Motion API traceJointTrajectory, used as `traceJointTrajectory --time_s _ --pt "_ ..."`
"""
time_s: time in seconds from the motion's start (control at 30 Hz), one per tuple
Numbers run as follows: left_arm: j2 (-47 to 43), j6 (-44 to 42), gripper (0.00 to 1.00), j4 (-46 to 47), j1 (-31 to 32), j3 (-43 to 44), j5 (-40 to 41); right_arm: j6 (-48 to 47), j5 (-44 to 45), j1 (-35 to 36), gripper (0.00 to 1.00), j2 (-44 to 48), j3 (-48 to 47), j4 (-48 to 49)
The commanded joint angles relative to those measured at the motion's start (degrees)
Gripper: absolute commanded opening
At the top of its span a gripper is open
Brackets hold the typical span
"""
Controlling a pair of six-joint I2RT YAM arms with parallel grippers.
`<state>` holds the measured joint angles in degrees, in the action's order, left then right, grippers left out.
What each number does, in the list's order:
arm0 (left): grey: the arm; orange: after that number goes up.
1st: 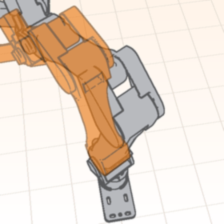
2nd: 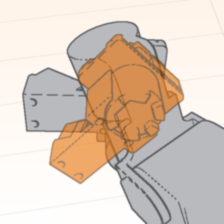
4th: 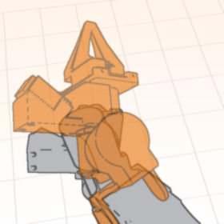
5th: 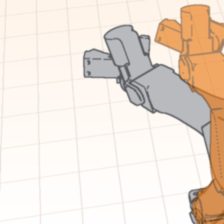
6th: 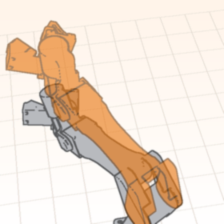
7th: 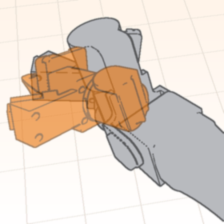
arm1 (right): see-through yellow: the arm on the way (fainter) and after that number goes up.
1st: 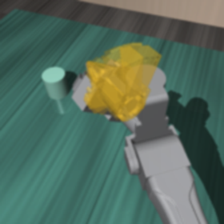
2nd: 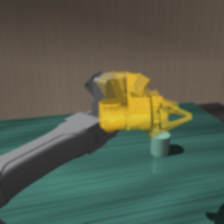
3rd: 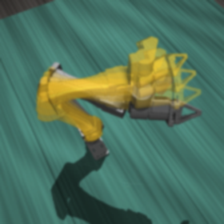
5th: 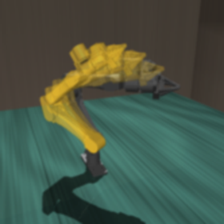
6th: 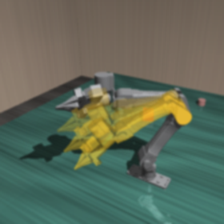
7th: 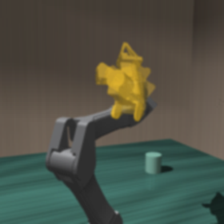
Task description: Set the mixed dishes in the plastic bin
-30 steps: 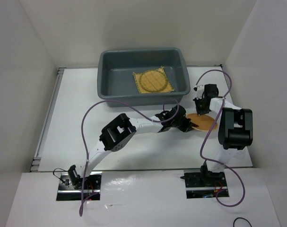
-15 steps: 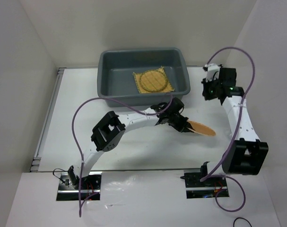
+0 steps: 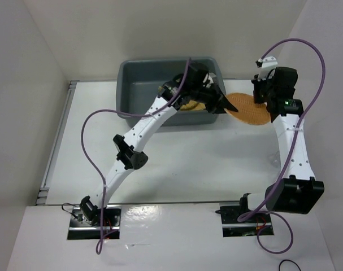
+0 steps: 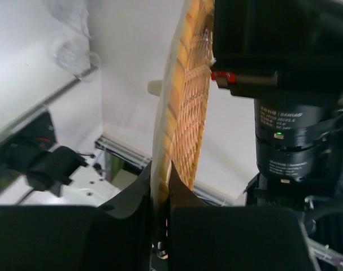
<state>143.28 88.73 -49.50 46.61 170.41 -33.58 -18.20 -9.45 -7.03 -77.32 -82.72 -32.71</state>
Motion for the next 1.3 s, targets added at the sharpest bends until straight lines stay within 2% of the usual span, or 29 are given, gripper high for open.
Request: traceJointTrajectory --time_s 0.0,0.07,0.2,0.3,0.5,0.67,0.8,1.27 --pt "2.0 -9.28 0.0 10.1 -5.91 8.72 -8.06 -0.96 3.55 -0.27 0.0 -0.11 3.87 -7.28" --pt "3.49 -14.61 0.0 10.39 -8.45 9.5 -10.0 -0.26 6.81 -0.27 0.0 0.41 7.64 -7.28" --pt "2.09 -28.59 0.0 4.95 -13.03 9.5 -8.7 -0.88 7.95 -0.8 0.0 2.17 15.02 -7.28" --pt "1.56 -35.37 0.0 1.51 -17.51 9.5 -7.9 0.61 9.19 -0.8 0.0 2.17 15.83 -6.67" --pt "7.09 -36.96 0.0 0.1 -25.41 9.5 -9.13 3.34 8.23 -0.8 0.0 2.17 19.68 -6.58" --pt "13.94 -37.58 0.0 0.63 -28.32 9.5 -11.76 6.59 7.43 -0.8 0.0 3.32 22.42 -5.44" --pt "19.12 -38.37 0.0 2.55 -28.94 9.5 -12.3 9.85 8.57 -0.8 0.0 2.79 24.09 -1.22" --pt "28.63 -31.78 0.02 12.4 -32.99 9.5 -11.68 10.02 6.64 -0.8 0.0 0.6 24.62 -0.69"
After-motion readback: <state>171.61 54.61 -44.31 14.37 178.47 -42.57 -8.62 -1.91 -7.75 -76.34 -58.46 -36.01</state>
